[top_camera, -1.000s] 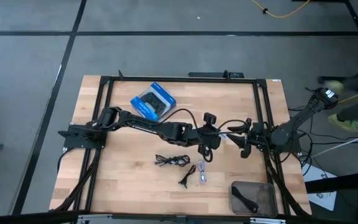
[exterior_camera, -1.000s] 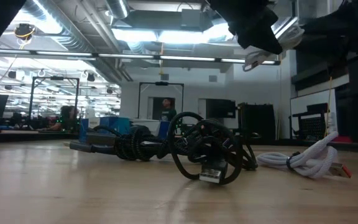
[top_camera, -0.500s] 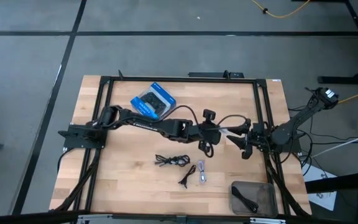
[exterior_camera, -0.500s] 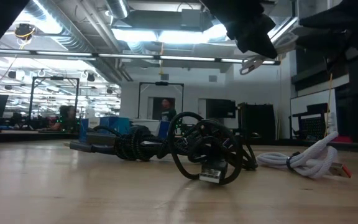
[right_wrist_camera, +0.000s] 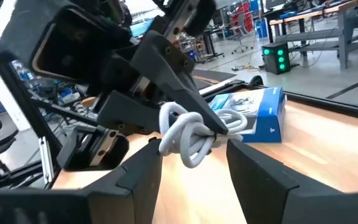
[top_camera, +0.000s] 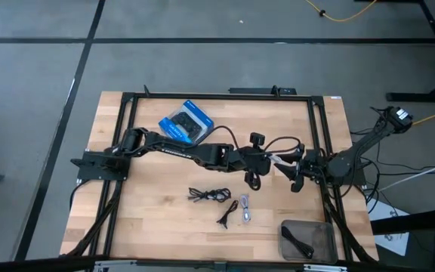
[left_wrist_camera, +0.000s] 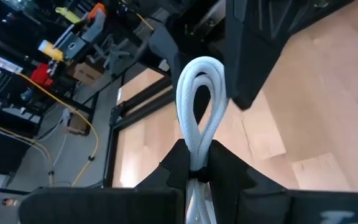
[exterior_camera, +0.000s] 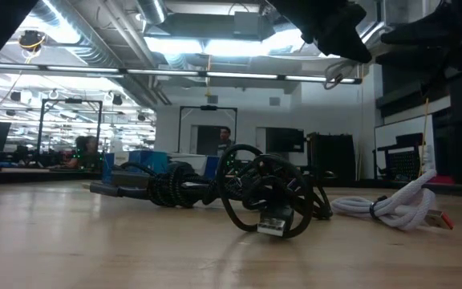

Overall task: Pick and place USB-C Cables
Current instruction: Put the left white charger cable into the black bin

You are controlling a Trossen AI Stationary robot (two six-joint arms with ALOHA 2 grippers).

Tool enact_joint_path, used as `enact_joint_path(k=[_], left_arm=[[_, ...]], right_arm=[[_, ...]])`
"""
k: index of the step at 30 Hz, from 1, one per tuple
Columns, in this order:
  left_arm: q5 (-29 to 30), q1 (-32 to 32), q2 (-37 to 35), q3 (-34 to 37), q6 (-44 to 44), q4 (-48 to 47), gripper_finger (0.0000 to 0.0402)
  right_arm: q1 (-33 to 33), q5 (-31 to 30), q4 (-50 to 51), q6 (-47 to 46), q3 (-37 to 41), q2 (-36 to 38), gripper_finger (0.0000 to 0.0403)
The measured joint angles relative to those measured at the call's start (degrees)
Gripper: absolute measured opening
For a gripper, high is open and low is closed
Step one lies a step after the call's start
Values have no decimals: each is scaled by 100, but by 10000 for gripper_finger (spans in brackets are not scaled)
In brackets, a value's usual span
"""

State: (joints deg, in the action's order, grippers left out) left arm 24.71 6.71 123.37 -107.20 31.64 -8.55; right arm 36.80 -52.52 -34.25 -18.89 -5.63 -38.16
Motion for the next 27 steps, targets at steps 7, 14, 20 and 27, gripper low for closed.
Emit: enact_joint_path(k=[7,14,20,27], left_arm=[[-7,29,0,0,-9,8,28],[-396,20,0,0,-22,1,31],[-162,53,0,2,2,-39,98],[1008,284,-298,5,0,-974,124]], right_arm=[[-71,-3,-12,-64,0,1,184],[-71,50,-17,-338,0,1,98],[-74,134,-15,-294,0,1,22],[-31,197,-29,-232,0,61,22]])
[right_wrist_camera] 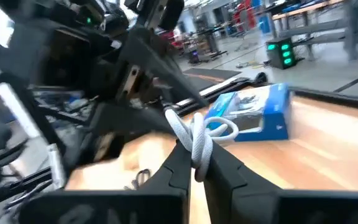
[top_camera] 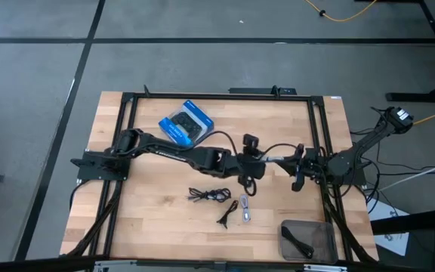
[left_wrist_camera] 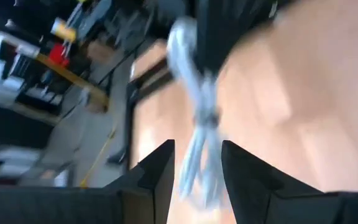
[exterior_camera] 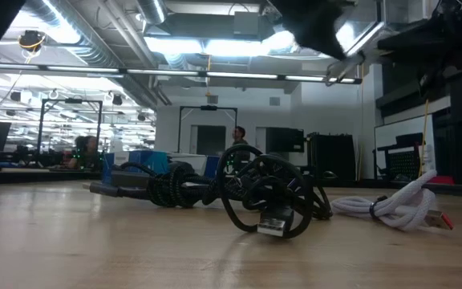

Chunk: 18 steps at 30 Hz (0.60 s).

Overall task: Pick and place USB-C Cables
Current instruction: Put the left white charger cable into the black bin

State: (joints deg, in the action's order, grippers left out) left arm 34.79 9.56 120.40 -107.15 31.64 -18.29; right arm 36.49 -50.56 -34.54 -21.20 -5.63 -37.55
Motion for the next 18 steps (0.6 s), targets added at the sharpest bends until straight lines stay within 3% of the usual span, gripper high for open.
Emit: enact_joint_path(k=[5,9,13,18], left_arm=[[1252,320,-380,4,-328,-888,126],[1329,432,-662,4,-1160,-1640,126],[1352,455,-734,4,-1881,-2227,127],[1371,412,-681,-3,-2109,-2405,127]], right_arm=[[239,1434,-104,-411,-1,232,22],[473,2526,128,-946,-7,716,22],[749,3414,1037,-2288,-4,1254,22],[1154,4744,1930,-3956,-4,1415,22]])
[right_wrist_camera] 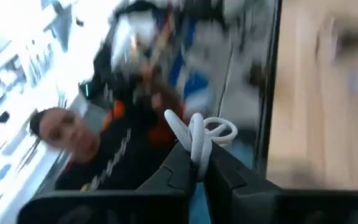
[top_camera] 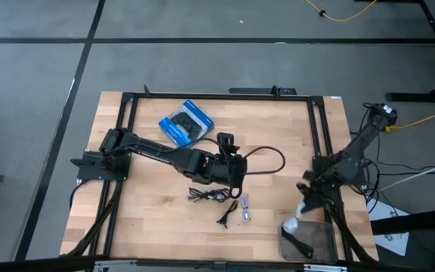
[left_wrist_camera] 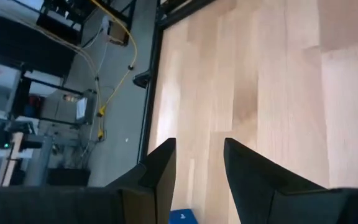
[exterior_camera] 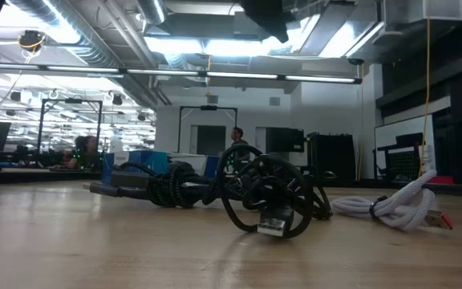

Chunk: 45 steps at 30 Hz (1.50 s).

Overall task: Pick and place USB-C Cables
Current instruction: Put the left white charger cable into the black bin, then put the bottom black charger cable into the black bin

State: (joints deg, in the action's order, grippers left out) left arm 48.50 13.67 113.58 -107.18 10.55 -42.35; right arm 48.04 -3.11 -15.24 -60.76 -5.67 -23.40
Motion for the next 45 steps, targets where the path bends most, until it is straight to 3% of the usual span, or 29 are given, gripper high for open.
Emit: enact_joint_path(k=[4,7,10,17,21,24,30,38,40,45], left_arm=[[-19,-93,62,13,-334,-29,127],[1,-148,37,7,-450,11,127],[1,-196,45,9,-446,9,127],[8,-355,43,9,-444,6,127],[8,-407,43,8,-443,-5,128],[8,-407,43,9,-400,-18,128],[-209,-407,43,8,-397,-72,128],[-315,-390,43,8,-394,-186,128],[-298,-364,44,7,-401,-455,127],[-296,-302,-22,5,-817,-1735,124]], right_arm=[[180,916,831,-739,0,-4,22],[263,1281,1340,-1014,4,-7,22],[326,1329,1438,-1024,4,-7,27],[329,1329,1379,-948,4,-7,108],[327,1296,1379,-931,3,-7,120],[327,843,1345,-740,4,-9,121],[298,105,681,562,3,-11,123],[-49,-3029,283,2769,2,-54,123],[-255,-3304,184,2978,2,-169,124],[-1064,-3160,-219,3107,-129,-750,124]])
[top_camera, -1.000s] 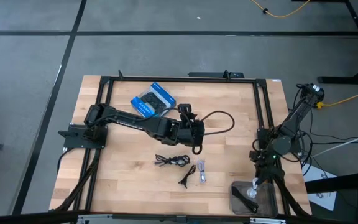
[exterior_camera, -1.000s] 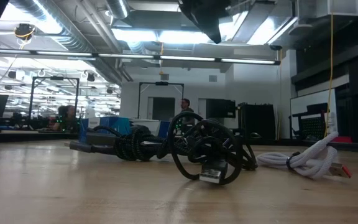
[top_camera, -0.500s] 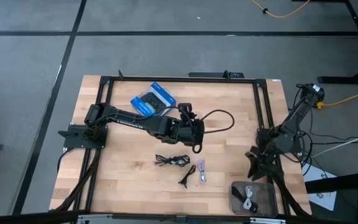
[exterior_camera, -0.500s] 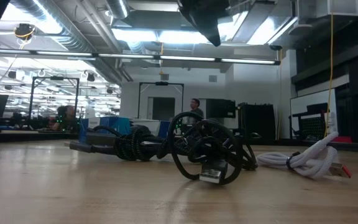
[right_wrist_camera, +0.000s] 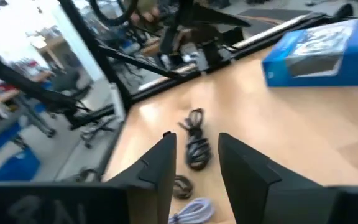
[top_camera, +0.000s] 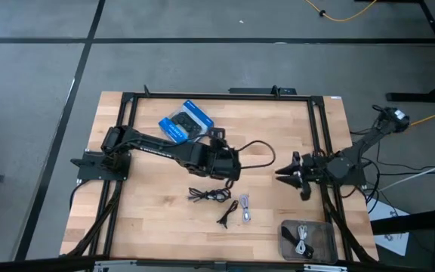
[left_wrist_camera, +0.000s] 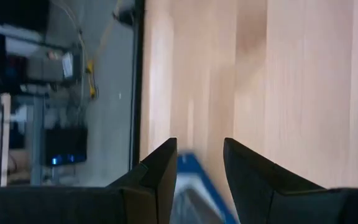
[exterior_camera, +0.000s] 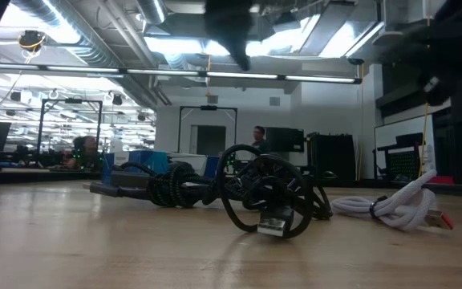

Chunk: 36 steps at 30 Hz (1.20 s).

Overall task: Pick and place USB-C Cables
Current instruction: Put the bottom black charger cable into the black bin

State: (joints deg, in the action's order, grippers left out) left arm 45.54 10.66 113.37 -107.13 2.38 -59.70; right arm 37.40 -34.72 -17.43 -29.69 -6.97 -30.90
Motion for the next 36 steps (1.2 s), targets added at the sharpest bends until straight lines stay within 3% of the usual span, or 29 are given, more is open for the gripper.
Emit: enact_joint_path(k=[5,11,17,22,25,28,32,34,36], left_arm=[[-273,-26,-90,-9,-1206,-1531,123],[-453,-20,-94,190,-2209,-3008,123],[-922,77,-1165,1752,-2812,-2487,123],[-1936,486,-2069,3295,-3504,-1112,120],[-2562,671,-2119,3941,-3526,145,110],[-2887,695,-1839,4353,-3333,1072,99],[-3074,603,-1295,4365,-3091,1704,94],[-3513,499,-1065,4365,-2891,2172,93],[-4020,370,-818,4367,-2616,3270,93]], right_arm=[[-977,991,80,701,-925,-1182,124],[-1990,2284,1058,1435,-2452,-3075,124],[-2305,3385,1104,2054,-3676,-4901,124],[-2279,3994,1377,2546,-4427,-5800,124],[-2266,3784,1772,2441,-4593,-6001,124],[-2272,2840,2442,1858,-4614,-5963,124],[-2273,1797,3466,1125,-4614,-5574,124],[-2268,1610,3976,818,-4614,-5272,124],[-2243,1432,4509,514,-4614,-4916,124]])
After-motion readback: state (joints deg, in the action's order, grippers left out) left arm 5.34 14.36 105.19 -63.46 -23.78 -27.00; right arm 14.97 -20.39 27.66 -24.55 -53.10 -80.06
